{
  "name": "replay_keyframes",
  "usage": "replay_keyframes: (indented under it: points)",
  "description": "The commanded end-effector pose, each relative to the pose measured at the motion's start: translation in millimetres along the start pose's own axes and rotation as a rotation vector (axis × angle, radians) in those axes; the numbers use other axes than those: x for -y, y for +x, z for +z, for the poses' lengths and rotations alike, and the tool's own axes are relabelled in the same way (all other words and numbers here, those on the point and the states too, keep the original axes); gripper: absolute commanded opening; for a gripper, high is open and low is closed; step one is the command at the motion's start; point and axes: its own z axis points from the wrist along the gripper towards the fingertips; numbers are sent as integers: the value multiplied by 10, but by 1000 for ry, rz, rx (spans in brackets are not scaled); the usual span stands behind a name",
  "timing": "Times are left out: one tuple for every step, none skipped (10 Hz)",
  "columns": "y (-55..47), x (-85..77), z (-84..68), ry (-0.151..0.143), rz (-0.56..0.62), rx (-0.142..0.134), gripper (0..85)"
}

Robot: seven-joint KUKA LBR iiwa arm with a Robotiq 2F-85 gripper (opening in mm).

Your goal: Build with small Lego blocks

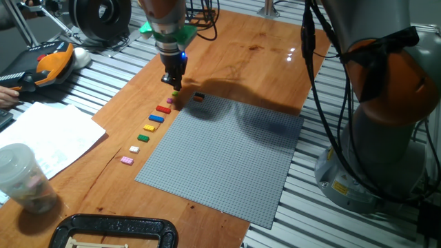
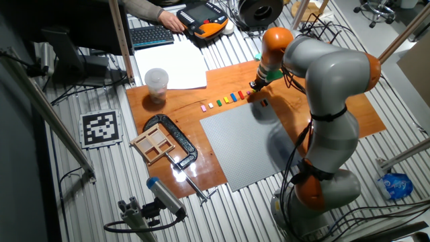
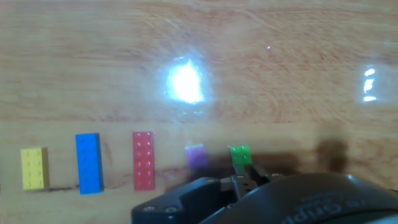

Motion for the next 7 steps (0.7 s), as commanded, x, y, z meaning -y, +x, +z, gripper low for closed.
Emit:
replay_keyframes:
  points:
    - [-7,-14,10,0,-1,1,340]
    - [-20,-16,16,3,-6,1,340]
    - [-44,-6,34,2,-13,0,340]
    - [-58,-6,60,-1,-16,0,340]
    - [-66,-5,84,-3,-22,-2,340]
    - [-74,4,105,-6,-28,-1,340]
    - [-80,7,127,-3,-36,1,340]
